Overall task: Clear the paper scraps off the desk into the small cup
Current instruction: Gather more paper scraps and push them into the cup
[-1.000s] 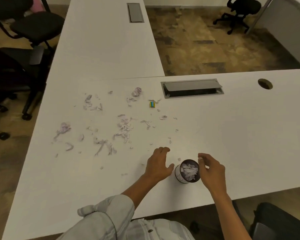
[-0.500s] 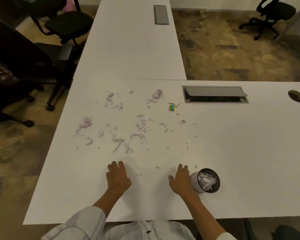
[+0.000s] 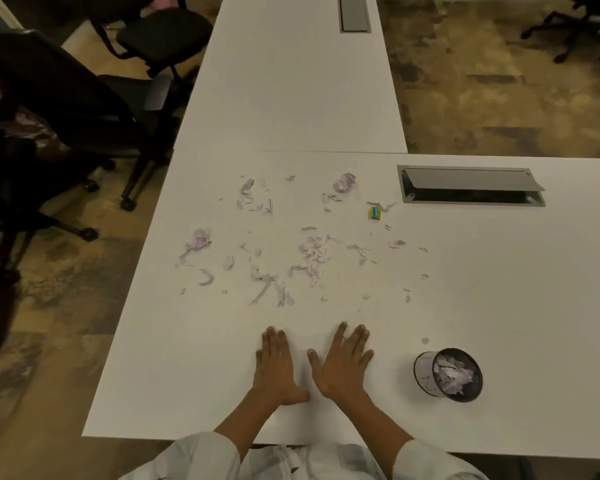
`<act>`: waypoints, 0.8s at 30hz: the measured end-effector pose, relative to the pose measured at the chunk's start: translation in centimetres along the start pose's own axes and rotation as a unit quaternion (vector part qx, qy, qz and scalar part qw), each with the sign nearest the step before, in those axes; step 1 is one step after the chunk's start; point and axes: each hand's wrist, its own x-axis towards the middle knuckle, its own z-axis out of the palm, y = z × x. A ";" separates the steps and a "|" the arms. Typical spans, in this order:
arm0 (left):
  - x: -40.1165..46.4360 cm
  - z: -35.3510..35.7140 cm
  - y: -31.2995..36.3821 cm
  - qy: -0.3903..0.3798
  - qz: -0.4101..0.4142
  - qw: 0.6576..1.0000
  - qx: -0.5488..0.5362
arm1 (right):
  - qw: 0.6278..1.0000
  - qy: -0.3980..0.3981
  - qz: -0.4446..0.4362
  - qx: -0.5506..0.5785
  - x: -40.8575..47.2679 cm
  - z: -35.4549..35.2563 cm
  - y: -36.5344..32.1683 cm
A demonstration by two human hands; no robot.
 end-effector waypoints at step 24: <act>11.5 -16.5 -7.9 0.059 0.110 0.977 0.171 | 0.962 -0.036 -0.244 -0.117 19.8 -14.4 -7.3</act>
